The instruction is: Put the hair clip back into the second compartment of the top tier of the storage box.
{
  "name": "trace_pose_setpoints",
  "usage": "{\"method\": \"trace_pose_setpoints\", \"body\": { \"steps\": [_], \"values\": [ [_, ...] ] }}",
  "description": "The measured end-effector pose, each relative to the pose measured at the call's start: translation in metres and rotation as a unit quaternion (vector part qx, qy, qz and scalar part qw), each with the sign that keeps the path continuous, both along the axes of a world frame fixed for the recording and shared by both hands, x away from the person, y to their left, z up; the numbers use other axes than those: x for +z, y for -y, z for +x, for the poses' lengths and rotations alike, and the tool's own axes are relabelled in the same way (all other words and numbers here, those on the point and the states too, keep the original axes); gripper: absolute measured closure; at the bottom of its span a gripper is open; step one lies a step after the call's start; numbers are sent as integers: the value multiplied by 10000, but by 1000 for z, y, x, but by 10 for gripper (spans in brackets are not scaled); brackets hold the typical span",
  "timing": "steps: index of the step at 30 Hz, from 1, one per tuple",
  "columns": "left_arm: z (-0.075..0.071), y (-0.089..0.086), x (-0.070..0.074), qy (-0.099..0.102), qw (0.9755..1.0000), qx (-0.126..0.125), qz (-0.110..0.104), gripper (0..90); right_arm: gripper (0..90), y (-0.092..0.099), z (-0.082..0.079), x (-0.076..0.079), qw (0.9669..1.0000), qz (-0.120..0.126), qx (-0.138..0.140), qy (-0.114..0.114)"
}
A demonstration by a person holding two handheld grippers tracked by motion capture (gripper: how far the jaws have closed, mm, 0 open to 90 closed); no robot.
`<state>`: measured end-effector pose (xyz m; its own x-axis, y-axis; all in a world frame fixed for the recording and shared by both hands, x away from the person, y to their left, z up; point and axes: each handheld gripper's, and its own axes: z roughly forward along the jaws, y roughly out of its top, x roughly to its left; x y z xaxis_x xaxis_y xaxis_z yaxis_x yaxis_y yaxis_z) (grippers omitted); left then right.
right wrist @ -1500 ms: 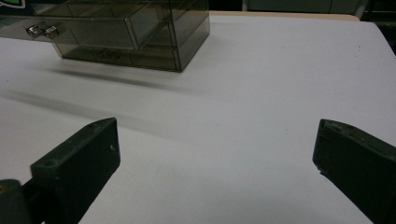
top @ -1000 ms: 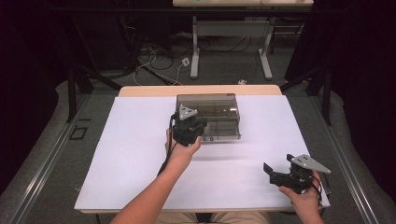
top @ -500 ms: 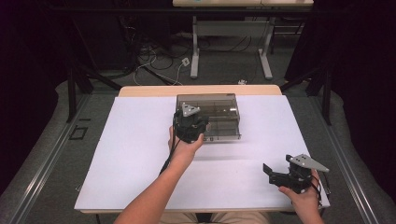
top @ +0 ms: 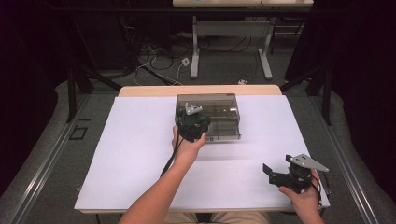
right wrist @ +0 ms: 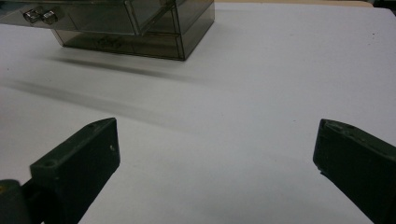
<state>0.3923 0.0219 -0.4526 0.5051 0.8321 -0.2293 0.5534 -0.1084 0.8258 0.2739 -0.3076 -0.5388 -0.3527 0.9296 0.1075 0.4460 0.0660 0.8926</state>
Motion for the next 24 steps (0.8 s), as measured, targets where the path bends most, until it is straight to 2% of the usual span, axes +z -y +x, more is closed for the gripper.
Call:
{"method": "trace_pose_setpoints", "body": {
  "steps": [5, 11, 18, 24],
  "values": [
    [1, 3, -3, -47, 10000, -52, 27, 890, 4, 0, 0, 0, 10000, -19, -2, -26],
    [2, 7, -6, -134, 9999, -59, -77, 890, 4, 0, 0, 0, 10000, -29, 1, -44],
    [3, 11, -9, -191, 9997, -102, -100, 889, 4, 0, 0, 0, 10000, -29, -6, -40],
    [4, 12, -10, -193, 9997, -97, -89, 887, 4, 0, 0, -1, 10000, -26, -6, -44]
  ]
}}
